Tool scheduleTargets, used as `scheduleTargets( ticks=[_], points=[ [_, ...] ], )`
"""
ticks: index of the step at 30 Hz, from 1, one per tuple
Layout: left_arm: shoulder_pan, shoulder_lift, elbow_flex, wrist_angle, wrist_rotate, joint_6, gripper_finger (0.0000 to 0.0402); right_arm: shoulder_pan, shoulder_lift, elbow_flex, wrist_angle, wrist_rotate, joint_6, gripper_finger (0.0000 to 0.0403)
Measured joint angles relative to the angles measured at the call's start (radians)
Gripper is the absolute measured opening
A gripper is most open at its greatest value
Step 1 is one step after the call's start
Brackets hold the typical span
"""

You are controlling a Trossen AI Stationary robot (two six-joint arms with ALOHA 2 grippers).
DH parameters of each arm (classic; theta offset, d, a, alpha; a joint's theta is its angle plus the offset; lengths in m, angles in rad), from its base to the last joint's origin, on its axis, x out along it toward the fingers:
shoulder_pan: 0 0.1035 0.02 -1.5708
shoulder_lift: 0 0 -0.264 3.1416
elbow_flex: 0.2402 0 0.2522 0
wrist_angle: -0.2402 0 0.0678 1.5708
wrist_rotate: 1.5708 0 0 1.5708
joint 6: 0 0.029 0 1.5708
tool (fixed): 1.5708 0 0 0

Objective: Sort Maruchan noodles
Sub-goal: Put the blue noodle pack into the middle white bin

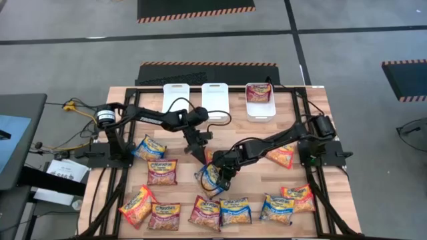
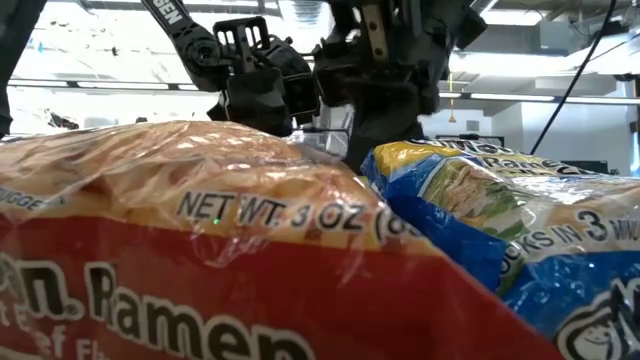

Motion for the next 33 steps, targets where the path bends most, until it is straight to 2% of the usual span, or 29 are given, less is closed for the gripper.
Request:
scheduleTargets(
  ticks=[5,10,17,33],
  points=[
    [0.034,0.0,0.0,0.141,0.097,-0.126,0.0044,0.006,-0.041,0.002,-0.03,0.027,-0.01,0.0005],
    [0.057,0.0,0.0,0.394,0.192,-0.308,0.0051,-0.012,-0.115,0.0,-0.104,0.074,-0.041,0.0005],
    [0.08,0.0,0.074,0.658,0.199,-0.503,0.0051,-0.073,-0.214,0.0,-0.226,0.106,-0.092,0.0005],
    [0.191,0.0,0.337,0.685,0.187,-0.55,0.0051,-0.255,-0.337,0.0,-0.358,0.139,-0.22,0.0005]
  ],
)
